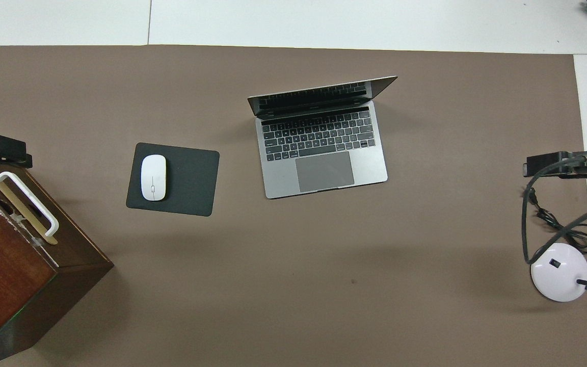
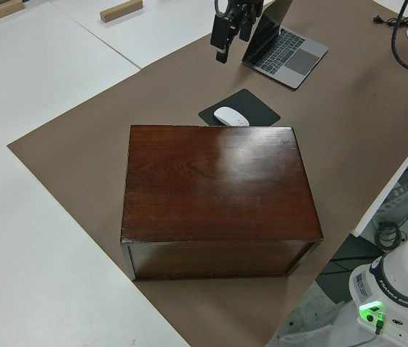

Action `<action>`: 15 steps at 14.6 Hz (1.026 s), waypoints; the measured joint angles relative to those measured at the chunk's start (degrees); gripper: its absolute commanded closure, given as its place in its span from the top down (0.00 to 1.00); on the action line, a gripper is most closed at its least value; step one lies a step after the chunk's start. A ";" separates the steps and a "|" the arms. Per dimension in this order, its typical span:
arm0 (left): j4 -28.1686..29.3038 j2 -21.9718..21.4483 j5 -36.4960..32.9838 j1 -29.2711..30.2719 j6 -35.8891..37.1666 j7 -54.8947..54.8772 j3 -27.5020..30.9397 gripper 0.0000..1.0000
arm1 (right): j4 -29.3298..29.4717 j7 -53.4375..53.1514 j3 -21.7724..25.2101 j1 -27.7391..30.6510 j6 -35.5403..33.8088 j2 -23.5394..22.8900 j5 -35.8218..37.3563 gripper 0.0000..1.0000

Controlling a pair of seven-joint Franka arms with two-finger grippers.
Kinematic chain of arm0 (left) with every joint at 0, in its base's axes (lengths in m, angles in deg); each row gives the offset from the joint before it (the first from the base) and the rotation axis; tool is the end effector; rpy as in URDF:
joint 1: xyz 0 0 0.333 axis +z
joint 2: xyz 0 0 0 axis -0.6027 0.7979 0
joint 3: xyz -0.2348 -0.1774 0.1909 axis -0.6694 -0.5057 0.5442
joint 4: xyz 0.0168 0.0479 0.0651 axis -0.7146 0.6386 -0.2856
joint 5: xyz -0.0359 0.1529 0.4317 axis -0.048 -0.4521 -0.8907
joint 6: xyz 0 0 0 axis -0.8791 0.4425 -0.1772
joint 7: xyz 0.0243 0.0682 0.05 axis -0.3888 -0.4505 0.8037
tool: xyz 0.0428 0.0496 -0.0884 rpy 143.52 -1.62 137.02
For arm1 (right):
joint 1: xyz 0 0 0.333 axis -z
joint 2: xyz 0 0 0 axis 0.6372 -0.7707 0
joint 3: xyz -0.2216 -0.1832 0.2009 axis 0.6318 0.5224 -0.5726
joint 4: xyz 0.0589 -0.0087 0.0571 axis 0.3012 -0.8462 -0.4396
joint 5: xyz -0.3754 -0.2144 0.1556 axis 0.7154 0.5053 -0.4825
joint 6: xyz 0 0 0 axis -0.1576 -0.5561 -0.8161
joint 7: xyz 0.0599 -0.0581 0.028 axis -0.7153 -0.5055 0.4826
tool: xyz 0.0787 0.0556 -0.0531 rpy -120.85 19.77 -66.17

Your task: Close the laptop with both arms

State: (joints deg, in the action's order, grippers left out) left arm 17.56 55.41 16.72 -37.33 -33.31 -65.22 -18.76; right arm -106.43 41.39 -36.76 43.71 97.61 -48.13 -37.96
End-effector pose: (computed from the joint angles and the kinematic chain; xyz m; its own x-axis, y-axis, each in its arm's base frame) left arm 0.6176 0.0082 0.6358 0.9951 0.0986 0.0118 0.0985 -0.9950 0.0144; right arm 0.5924 0.0037 0.6532 0.9950 -0.0405 0.0914 -0.0421 -0.9990 0.0157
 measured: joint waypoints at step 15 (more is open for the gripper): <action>0.00 0.00 0.00 0.02 -0.13 7.17 -0.32 0.07 | 0.00 0.00 0.00 0.00 0.00 0.00 0.00 1.00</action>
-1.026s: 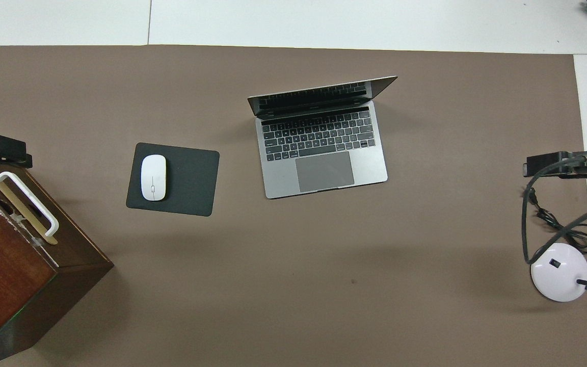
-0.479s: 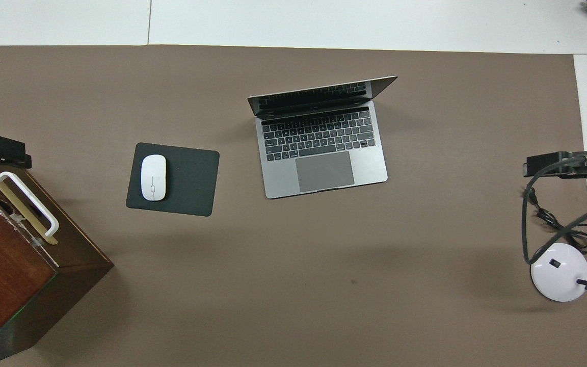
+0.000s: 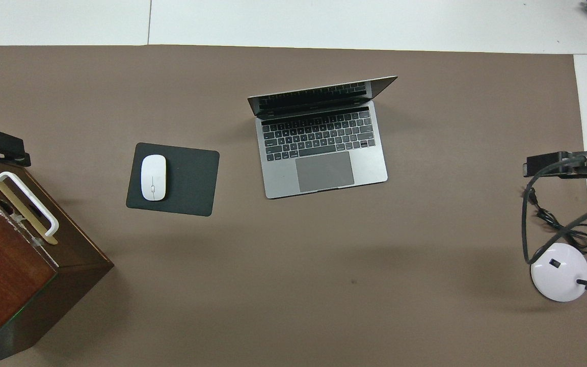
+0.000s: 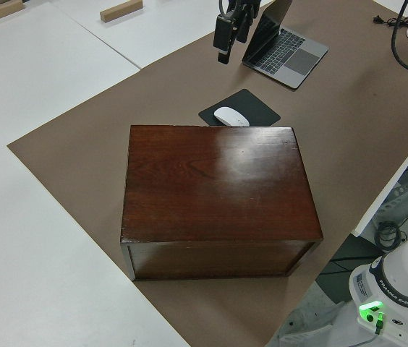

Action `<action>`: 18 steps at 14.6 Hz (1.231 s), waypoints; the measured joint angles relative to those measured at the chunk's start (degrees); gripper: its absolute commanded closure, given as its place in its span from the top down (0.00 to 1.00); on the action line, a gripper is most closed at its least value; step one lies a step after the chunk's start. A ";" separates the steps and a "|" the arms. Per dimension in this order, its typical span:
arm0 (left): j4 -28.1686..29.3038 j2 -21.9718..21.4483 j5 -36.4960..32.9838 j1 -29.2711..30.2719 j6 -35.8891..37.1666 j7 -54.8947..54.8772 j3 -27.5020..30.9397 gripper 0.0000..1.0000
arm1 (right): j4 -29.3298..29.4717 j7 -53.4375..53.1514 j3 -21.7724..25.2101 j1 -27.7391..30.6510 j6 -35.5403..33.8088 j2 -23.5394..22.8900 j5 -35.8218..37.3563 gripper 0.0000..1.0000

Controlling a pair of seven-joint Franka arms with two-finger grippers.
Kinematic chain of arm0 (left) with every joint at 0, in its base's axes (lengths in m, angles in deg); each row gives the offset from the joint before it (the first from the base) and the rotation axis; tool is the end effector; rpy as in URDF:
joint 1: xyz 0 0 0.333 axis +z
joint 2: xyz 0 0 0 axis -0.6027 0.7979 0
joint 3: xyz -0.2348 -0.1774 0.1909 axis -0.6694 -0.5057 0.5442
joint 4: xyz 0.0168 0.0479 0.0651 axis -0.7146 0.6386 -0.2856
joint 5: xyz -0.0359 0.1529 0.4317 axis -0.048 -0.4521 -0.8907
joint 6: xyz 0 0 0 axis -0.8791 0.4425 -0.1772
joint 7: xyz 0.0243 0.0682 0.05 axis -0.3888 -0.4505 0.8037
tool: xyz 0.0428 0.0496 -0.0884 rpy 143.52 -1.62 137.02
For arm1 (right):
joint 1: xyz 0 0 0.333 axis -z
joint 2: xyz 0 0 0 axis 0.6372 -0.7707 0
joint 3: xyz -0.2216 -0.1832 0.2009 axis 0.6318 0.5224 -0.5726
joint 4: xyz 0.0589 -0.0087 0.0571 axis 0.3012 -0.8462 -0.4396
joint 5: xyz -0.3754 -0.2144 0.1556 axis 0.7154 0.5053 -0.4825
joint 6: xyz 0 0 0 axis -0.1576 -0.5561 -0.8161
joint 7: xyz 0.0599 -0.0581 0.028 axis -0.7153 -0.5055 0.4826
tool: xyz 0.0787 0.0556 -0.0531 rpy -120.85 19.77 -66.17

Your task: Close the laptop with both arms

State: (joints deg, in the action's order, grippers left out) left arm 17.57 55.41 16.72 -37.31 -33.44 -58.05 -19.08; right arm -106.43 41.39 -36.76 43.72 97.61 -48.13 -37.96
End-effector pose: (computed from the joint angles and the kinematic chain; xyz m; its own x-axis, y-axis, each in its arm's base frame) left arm 0.6179 0.0049 0.6360 0.9761 0.2170 0.0120 0.2168 -0.9761 0.0160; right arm 0.5924 0.0036 0.6532 0.9950 -0.0406 0.0914 -0.0422 -0.9990 0.0157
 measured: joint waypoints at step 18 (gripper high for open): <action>10.60 -4.18 14.70 -0.46 -7.17 36.52 -2.21 0.00 | -0.02 0.00 0.01 0.00 -0.04 0.00 0.00 1.00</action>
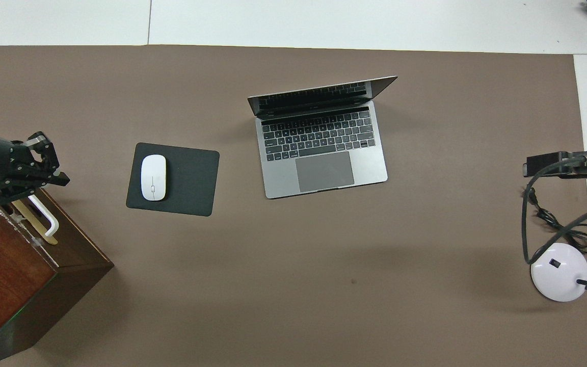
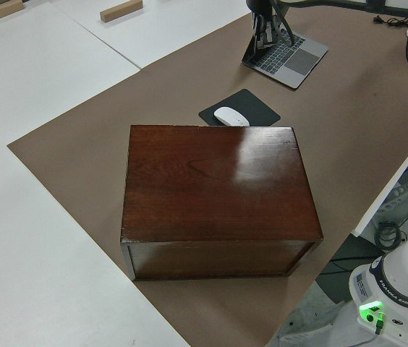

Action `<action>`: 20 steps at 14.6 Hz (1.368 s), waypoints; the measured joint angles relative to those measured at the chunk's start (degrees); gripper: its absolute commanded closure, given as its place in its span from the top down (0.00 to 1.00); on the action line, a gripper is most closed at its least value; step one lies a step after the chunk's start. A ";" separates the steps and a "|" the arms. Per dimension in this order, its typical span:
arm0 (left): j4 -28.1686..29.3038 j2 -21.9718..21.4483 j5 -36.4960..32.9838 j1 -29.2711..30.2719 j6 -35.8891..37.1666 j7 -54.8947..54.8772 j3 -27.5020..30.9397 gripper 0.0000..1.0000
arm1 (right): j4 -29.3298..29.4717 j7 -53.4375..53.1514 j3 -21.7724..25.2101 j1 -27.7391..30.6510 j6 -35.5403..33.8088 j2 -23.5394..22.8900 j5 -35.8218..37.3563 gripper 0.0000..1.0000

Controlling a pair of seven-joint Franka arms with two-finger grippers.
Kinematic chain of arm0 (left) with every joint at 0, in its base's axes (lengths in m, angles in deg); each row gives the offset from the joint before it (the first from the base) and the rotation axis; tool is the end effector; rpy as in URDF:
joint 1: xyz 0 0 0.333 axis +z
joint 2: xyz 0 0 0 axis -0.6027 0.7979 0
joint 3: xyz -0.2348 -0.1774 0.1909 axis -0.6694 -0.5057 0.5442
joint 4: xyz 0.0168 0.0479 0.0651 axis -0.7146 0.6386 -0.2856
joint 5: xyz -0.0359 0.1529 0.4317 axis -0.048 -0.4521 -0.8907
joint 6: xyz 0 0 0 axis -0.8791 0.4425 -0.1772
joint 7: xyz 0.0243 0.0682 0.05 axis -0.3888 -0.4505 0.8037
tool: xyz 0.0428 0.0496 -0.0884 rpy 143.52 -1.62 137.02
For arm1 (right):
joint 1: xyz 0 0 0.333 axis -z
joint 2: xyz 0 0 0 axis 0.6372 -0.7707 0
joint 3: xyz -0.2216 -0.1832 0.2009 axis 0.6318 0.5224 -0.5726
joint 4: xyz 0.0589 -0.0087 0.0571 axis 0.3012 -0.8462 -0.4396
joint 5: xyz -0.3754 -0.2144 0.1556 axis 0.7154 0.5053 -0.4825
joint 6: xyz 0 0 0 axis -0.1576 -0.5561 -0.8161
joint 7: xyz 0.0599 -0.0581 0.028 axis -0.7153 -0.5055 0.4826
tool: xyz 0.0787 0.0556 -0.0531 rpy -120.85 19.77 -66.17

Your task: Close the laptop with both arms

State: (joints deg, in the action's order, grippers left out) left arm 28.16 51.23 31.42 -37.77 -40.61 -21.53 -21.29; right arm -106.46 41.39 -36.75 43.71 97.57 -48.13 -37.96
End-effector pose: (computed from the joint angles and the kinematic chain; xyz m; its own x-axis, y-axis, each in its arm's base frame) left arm 0.5964 -0.0467 0.5934 0.6570 0.7320 -0.1804 0.7535 -0.6298 0.1888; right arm 0.5923 0.0036 0.6528 0.9951 -0.0407 0.0901 -0.0422 -0.9990 0.0157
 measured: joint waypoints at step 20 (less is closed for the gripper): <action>26.91 -3.71 45.85 -9.79 -39.52 27.82 -0.61 0.00 | -0.03 0.00 -0.51 -0.20 -0.01 0.03 -0.01 0.00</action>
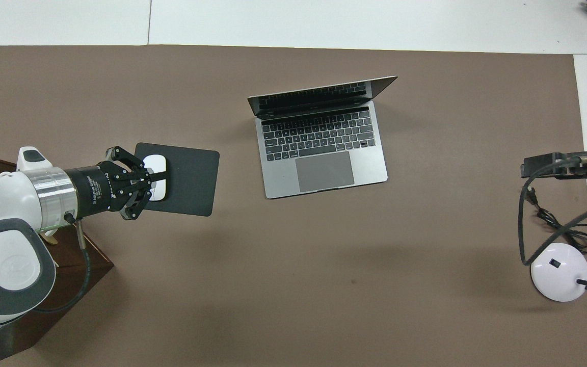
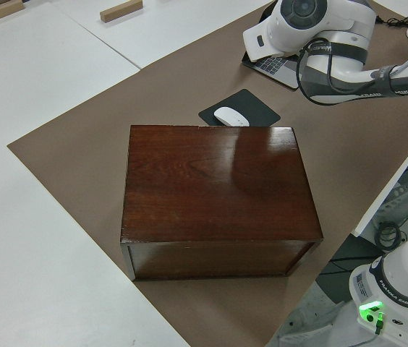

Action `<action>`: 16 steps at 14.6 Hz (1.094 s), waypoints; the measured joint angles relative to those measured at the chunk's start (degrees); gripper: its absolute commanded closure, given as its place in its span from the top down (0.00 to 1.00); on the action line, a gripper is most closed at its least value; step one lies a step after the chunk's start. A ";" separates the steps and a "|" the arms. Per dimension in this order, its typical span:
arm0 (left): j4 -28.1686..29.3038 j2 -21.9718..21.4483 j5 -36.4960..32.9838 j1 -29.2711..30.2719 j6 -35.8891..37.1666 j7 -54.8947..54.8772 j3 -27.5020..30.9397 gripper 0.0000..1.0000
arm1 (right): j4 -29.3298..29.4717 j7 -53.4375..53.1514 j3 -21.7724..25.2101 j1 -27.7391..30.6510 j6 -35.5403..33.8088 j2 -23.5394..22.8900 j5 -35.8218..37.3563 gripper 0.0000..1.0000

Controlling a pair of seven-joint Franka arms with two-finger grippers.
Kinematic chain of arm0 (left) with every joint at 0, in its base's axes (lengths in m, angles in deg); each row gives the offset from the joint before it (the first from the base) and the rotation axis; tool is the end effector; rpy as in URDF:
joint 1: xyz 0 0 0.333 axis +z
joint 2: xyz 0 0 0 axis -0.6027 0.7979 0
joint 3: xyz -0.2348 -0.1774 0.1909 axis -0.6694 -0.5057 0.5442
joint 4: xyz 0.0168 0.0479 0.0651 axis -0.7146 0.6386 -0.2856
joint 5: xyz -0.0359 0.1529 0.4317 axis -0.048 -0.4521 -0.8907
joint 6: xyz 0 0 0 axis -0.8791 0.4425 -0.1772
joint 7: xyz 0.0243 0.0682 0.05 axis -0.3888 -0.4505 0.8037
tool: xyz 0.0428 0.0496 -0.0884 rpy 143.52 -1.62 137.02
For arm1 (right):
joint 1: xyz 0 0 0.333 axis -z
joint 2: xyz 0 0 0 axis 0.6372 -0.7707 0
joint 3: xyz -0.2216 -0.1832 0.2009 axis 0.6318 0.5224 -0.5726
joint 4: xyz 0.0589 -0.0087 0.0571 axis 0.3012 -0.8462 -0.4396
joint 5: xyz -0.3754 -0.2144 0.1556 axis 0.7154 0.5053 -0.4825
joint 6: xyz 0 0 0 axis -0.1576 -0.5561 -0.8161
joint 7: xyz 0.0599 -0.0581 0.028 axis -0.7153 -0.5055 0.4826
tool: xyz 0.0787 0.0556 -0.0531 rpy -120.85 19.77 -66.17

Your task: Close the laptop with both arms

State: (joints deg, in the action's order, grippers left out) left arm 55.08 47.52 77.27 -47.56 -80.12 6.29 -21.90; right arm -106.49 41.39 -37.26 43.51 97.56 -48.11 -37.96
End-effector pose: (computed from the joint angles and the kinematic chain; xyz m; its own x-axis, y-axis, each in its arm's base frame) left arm 0.5529 -0.1246 0.4416 -0.1416 0.6783 -0.7210 0.9242 0.3515 0.1493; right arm 0.5921 0.0113 0.6526 0.9956 -0.0283 0.0898 -0.0299 -0.9994 0.0168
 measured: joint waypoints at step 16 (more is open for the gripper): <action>-1.18 14.87 47.85 -17.56 -23.50 0.25 -0.21 0.00 | -0.11 -0.35 -0.12 -4.47 10.56 -0.86 -0.10 0.00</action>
State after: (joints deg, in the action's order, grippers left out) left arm 53.89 62.39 125.13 -65.11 -103.62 6.54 -22.11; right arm -106.60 41.03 -37.39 39.04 108.11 -48.97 -38.06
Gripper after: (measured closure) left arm 0.991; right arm 0.991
